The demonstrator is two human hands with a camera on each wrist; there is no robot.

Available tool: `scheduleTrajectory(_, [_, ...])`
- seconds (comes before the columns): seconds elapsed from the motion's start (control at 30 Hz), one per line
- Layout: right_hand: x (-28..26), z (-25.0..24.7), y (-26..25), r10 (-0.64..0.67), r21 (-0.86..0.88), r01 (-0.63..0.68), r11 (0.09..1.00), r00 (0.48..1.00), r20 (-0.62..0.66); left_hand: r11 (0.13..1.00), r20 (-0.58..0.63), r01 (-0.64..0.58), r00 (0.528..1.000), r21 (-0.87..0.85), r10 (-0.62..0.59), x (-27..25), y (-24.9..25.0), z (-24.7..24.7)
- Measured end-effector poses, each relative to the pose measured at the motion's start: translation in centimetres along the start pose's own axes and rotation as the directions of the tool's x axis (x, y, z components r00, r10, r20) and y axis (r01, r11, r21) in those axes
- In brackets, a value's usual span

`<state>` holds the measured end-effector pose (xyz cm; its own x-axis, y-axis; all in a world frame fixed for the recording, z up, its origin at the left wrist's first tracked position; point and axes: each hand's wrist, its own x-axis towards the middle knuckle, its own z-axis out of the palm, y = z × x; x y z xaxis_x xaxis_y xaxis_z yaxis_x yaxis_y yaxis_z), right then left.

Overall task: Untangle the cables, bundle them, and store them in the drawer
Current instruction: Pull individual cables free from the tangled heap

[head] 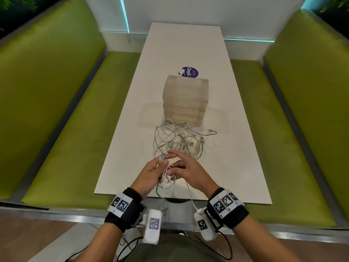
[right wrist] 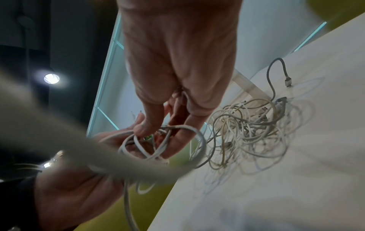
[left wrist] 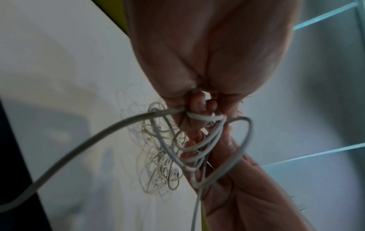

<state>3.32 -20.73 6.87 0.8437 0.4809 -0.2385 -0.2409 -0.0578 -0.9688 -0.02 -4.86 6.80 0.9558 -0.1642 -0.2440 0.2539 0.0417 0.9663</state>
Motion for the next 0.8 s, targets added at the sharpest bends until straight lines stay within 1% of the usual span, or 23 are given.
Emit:
scheduleTrajectory(0.07, [-0.2, 0.0, 0.2, -0.028, -0.024, 0.029, 0.999, 0.999, 0.020, 0.998, -0.016, -0.014, 1.000, 0.055, 0.015, 0.2, -0.2, -0.2])
scheduleTrajectory(0.17, [-0.3, 0.1, 0.6, -0.022, -0.033, 0.022, 0.999, 1.000, 0.022, 0.997, -0.075, -0.011, 0.997, 0.082, 0.017, 0.6, -0.1, -0.6])
scheduleTrajectory(0.27, [-0.1, 0.3, 1.1, -0.027, -0.065, 0.027, 0.998, 1.000, -0.013, 0.993, -0.086, -0.037, 0.995, 0.112, 0.047, 0.7, 0.2, -1.0])
scheduleTrajectory(0.37, [-0.1, 0.4, 1.4, -0.083, -0.108, 0.073, 0.991, 0.992, -0.094, 0.992, -0.096, -0.054, 0.993, 0.117, 0.066, 0.6, 0.3, -1.1])
scheduleTrajectory(0.43, [-0.2, 0.5, 1.4, -0.114, -0.141, 0.099, 0.985, 0.988, -0.106, 0.986, -0.136, -0.058, 0.988, 0.156, 0.080, 0.8, 0.1, -1.4])
scheduleTrajectory(0.5, [-0.4, 0.7, 1.7, -0.090, -0.191, 0.077, 0.979, 0.994, -0.060, 0.976, -0.195, -0.057, 0.976, 0.212, 0.099, 0.9, 0.1, -1.7])
scheduleTrajectory(0.53, [-0.5, 0.7, 1.9, -0.060, -0.228, 0.053, 0.972, 0.998, -0.022, 0.978, -0.221, -0.056, 0.970, 0.203, 0.101, 1.0, 0.2, -1.9])
scheduleTrajectory(0.63, [-0.8, 0.6, 3.1, 0.049, -0.354, -0.001, 0.935, 0.991, 0.126, 0.996, -0.266, -0.063, 0.961, 0.066, 0.078, 0.9, 1.0, -2.2])
scheduleTrajectory(0.7, [-1.0, 0.7, 3.8, 0.129, -0.450, -0.023, 0.893, 0.970, 0.207, 0.996, -0.274, -0.084, 0.958, 0.001, 0.081, 0.9, 1.4, -2.3])
scheduleTrajectory(0.8, [-1.2, 1.0, 4.0, 0.229, -0.604, 0.027, 0.796, 0.911, 0.342, 0.994, -0.263, -0.093, 0.962, -0.054, 0.076, 0.9, 1.5, -2.2])
